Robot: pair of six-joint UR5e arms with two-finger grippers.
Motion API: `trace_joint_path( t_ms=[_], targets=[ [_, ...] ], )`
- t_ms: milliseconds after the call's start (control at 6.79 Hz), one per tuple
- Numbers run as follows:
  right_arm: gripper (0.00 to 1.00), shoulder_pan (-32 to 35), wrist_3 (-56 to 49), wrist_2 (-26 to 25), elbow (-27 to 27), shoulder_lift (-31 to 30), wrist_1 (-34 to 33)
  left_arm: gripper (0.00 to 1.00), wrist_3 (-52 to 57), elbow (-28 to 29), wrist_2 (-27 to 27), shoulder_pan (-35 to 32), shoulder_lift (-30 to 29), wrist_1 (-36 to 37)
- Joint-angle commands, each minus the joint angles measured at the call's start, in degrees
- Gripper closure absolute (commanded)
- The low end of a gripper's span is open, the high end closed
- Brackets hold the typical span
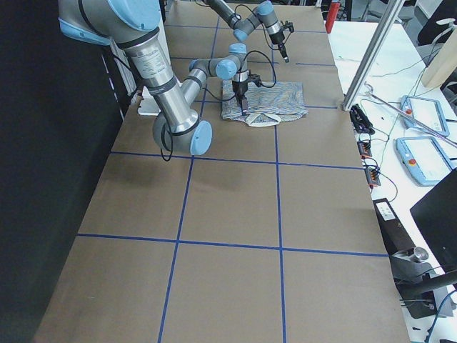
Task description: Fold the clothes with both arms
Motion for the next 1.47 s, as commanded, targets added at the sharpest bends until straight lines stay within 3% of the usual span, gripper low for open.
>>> trace_joint_path(
  t_ms=[0, 589, 883, 1031, 1325],
  targets=[
    [0.0, 0.13, 0.59, -0.07, -6.66, 1.85, 5.38, 0.57, 0.0, -0.38, -0.06, 0.0, 0.59, 0.0],
    [0.0, 6.96, -5.72, 2.47, -7.04, -0.85, 4.87, 0.57, 0.0, -0.65, -0.06, 0.0, 0.59, 0.09],
    [0.0, 8.13, -6.36, 5.53, 3.01, -9.98, 5.05, 0.57, 0.0, -1.87, -0.06, 0.0, 1.2, 0.61],
    [0.0, 7.95, -0.44, 6.34, 2.89, -6.53, 4.69, 0.57, 0.0, -2.4, -0.06, 0.0, 1.73, 0.62],
    [0.0, 5.16, 15.43, 6.26, 4.9, -5.62, 6.44, 0.57, 0.0, -3.1, -0.06, 0.0, 1.82, 0.62]
  ],
)
